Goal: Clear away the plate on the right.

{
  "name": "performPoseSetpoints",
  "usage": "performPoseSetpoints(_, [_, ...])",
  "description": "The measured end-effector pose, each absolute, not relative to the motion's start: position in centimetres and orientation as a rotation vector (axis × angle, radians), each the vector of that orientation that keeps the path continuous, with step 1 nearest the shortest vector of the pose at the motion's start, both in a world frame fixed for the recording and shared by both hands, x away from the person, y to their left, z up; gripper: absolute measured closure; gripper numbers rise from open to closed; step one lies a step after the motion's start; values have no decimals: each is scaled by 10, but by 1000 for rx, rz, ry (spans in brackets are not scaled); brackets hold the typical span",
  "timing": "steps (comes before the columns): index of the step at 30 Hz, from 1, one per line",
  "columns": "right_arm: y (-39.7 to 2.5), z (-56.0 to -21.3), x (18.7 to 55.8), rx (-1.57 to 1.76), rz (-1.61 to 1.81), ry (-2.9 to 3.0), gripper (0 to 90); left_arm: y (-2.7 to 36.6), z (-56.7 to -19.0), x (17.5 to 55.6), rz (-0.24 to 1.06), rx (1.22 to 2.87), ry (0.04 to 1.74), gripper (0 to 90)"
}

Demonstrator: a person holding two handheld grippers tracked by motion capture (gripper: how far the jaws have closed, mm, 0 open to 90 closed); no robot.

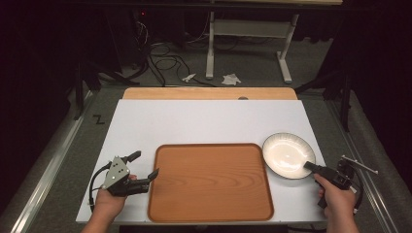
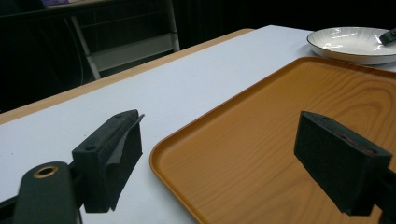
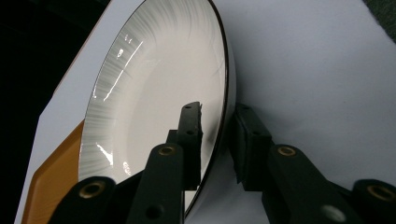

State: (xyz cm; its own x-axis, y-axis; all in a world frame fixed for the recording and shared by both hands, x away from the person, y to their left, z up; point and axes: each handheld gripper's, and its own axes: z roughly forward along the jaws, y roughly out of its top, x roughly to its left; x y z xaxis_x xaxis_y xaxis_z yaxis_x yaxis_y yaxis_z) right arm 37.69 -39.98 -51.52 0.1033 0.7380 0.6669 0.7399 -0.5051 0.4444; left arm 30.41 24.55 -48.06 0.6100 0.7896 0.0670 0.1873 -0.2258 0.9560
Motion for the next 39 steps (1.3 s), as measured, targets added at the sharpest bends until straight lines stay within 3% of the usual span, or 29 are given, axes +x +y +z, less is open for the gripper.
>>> performPoseSetpoints(17, [-401,-514,380,-2369,-1425,-1428,847,249,-480,302,694,1739,810,159])
performPoseSetpoints(39, [-407,-499,373,-2382,-1521,-1486,845,250,-480,301,696,1730,811,159])
